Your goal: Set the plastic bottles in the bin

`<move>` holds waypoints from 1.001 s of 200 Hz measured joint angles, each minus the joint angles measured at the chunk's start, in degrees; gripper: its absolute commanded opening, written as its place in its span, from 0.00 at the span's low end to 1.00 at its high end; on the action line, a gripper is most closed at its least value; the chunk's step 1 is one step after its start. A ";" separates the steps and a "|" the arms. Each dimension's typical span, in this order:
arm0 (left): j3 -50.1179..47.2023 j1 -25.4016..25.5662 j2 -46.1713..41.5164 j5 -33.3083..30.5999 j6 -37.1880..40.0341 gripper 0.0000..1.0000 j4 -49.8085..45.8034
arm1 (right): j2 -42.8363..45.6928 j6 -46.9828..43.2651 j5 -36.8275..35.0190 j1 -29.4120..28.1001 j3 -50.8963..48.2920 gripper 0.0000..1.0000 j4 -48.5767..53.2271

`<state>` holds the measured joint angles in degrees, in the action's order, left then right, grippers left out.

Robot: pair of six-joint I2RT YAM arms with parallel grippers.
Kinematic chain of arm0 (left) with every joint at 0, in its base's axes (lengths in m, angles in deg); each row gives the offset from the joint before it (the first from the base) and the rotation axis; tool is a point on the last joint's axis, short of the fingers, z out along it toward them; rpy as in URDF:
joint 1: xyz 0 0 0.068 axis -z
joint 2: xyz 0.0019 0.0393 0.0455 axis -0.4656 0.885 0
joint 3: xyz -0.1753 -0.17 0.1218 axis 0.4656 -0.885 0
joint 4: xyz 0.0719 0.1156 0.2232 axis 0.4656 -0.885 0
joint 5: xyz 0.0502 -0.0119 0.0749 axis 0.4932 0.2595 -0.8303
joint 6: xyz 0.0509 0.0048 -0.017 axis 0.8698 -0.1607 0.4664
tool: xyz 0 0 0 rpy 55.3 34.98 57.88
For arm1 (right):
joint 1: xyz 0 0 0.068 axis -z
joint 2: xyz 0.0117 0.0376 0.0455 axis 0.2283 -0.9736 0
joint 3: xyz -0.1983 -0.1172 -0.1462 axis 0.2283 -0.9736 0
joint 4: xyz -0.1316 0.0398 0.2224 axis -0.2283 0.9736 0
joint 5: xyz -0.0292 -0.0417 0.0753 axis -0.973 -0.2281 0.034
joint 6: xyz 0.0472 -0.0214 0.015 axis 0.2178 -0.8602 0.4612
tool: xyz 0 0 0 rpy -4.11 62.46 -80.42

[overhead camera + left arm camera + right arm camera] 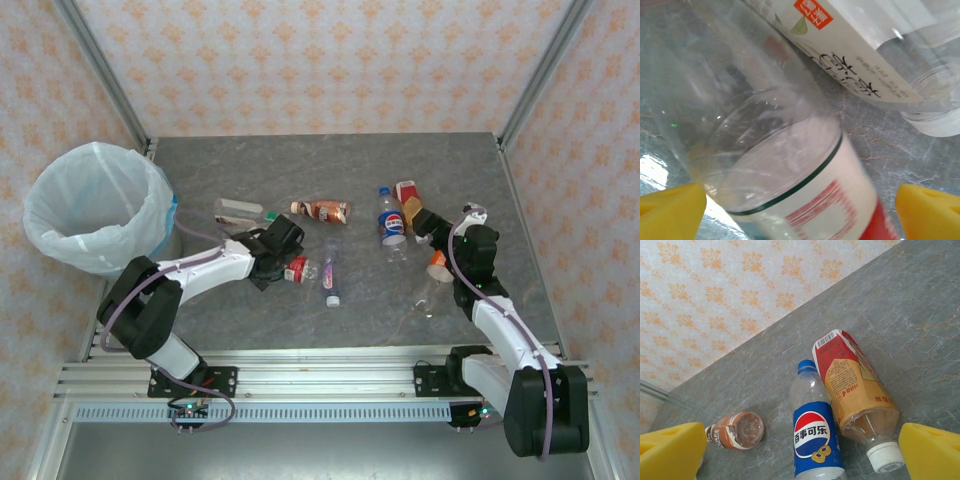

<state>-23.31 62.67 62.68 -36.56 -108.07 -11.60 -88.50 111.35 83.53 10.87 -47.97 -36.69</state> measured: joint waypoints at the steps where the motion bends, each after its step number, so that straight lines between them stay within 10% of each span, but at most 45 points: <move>1: 0.00 0.02 0.04 0.00 0.02 0.94 -0.02 | 0.00 0.00 0.02 0.00 0.00 0.99 0.00; 200: -11.58 -0.31 -8.22 -0.04 5.99 0.66 -5.49 | -5.09 0.02 1.38 -0.02 1.40 0.99 -0.22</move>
<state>-34.90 62.36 54.46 -36.60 -102.08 -17.09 -93.59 111.37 84.91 10.85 -46.57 -36.91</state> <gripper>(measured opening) 0.687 0.992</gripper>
